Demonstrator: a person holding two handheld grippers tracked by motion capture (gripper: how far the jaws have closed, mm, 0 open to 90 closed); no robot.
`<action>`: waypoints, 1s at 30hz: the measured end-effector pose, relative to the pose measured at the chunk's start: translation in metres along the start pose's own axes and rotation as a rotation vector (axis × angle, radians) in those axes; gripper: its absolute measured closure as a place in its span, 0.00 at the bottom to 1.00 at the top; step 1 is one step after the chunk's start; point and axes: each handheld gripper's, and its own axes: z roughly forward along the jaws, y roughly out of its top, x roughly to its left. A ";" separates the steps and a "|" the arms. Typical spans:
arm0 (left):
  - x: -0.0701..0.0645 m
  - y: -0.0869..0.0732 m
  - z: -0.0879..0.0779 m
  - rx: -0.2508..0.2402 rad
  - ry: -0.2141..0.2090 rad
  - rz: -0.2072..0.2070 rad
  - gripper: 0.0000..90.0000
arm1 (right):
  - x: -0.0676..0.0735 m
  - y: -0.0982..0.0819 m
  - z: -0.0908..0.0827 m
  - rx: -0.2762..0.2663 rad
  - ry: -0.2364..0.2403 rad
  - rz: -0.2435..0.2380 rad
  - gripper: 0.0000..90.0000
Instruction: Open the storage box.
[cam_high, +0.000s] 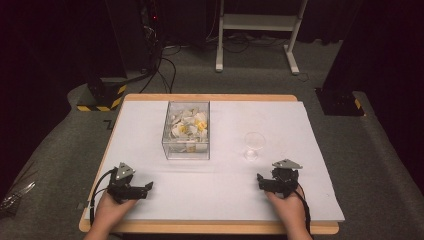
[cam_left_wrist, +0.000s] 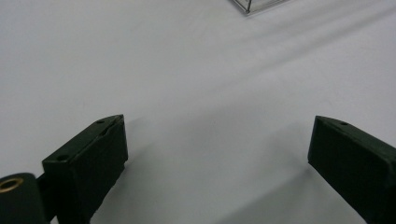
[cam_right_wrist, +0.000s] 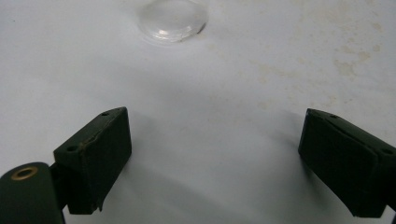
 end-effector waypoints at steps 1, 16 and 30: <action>0.000 0.000 0.000 0.000 0.000 0.000 0.06 | 0.000 0.000 0.000 0.000 0.000 0.000 0.10; -0.007 0.004 -0.006 -0.037 -0.054 -0.009 0.06 | 0.000 0.000 0.000 0.000 -0.001 -0.001 0.10; -0.010 0.008 -0.012 -0.062 -0.056 0.005 0.05 | 0.000 0.000 0.000 0.000 -0.001 -0.001 0.10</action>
